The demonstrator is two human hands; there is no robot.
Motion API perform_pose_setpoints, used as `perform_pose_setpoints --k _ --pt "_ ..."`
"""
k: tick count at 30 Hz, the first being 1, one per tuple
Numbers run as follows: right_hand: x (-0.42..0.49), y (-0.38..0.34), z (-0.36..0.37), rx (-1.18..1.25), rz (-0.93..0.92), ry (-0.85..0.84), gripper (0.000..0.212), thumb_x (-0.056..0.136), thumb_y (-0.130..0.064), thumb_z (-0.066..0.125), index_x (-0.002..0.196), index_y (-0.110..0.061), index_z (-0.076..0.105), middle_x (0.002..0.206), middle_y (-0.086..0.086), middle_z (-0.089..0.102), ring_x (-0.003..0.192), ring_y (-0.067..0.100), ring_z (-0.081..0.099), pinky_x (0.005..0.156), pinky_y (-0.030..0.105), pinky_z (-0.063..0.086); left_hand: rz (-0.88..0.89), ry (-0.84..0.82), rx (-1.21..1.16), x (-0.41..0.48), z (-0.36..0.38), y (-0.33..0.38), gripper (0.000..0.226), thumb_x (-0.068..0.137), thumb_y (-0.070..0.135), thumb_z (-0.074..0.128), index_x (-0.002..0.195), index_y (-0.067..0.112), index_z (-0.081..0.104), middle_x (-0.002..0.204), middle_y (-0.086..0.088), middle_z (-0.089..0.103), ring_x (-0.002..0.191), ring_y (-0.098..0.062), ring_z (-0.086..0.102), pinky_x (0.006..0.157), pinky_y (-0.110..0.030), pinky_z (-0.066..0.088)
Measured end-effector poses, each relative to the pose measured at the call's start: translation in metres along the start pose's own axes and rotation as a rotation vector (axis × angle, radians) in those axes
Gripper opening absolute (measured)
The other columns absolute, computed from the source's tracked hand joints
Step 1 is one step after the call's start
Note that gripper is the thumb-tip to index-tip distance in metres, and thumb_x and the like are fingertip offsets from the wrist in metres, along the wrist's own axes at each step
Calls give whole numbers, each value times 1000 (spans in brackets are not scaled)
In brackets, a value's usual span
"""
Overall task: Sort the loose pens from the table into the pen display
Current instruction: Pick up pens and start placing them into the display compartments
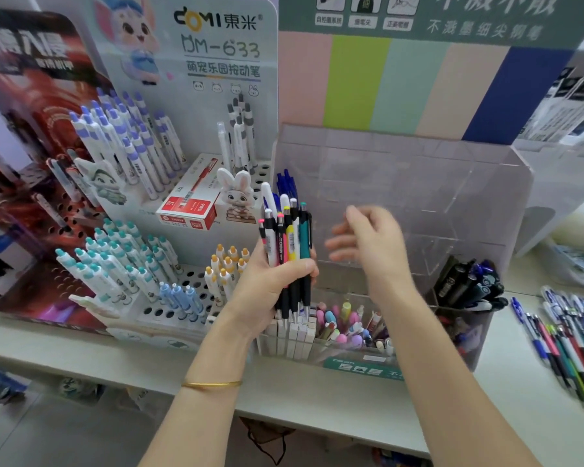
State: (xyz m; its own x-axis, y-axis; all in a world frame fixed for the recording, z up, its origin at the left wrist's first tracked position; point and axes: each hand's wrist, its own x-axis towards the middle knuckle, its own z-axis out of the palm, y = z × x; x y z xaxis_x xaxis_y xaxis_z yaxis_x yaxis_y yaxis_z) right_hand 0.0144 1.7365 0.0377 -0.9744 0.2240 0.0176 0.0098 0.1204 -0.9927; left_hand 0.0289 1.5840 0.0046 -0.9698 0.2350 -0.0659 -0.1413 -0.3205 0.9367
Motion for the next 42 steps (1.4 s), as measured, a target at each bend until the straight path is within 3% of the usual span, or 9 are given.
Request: perform_pose_setpoints --k 3,8,13,16,20,25,30,35,42 --pt "-28 22 11 251 274 -74 31 102 -33 38 109 -12 60 99 7 70 85 17 70 74 35 58 176 85 34 8 22 5 47 74 8 71 118 8 54 91 0 68 89 -18 67 79 -31 55" --pt "-37 20 18 1162 572 -174 48 100 -42 37 110 -10 72 112 9 70 101 22 68 85 35 56 347 104 138 15 60 -1 50 76 -5 70 121 9 52 94 6 69 92 -8 68 80 -24 54" --pt "-34 6 18 1196 453 -52 35 94 -21 42 79 -16 73 70 -6 71 64 5 69 56 20 55 413 70 181 16 75 -13 61 70 -11 67 112 32 56 94 6 69 96 -19 69 90 -44 53" --pt "-37 5 18 1272 461 -32 41 94 -19 40 72 -18 75 67 -7 70 63 4 68 53 19 54 428 35 247 14 74 -10 52 72 -10 66 110 22 54 89 6 71 92 -16 70 88 -34 55" --pt "-30 16 21 950 522 4 31 105 -25 22 93 -33 49 78 -18 55 62 -3 57 55 6 47 372 71 287 13 74 -12 35 71 4 72 104 4 60 87 0 71 89 -13 69 86 -29 53" --pt "-37 19 10 947 499 -43 26 99 -28 47 100 -15 69 100 3 72 94 15 68 79 30 53 337 74 307 12 75 -5 35 83 -1 67 97 28 53 91 -7 64 83 -7 63 78 -20 53" --pt "-29 6 -25 375 -31 310 24 98 -7 44 99 -16 66 95 4 67 85 17 64 73 29 53 374 103 454 12 70 1 35 84 -4 61 89 27 45 68 18 52 61 -1 46 61 -16 43" --pt "-22 -39 -45 92 -321 23 17 86 -29 60 96 -23 72 84 -2 66 71 5 58 65 18 47 447 238 778 14 68 -3 42 82 6 62 112 30 46 91 13 60 84 -12 58 72 -37 50" --pt "-15 -41 -47 -241 -347 11 8 84 -16 71 85 -25 72 86 2 69 80 14 65 75 30 55 486 316 1028 13 64 -7 44 80 14 65 122 15 50 103 -1 64 92 -22 61 73 -45 52"
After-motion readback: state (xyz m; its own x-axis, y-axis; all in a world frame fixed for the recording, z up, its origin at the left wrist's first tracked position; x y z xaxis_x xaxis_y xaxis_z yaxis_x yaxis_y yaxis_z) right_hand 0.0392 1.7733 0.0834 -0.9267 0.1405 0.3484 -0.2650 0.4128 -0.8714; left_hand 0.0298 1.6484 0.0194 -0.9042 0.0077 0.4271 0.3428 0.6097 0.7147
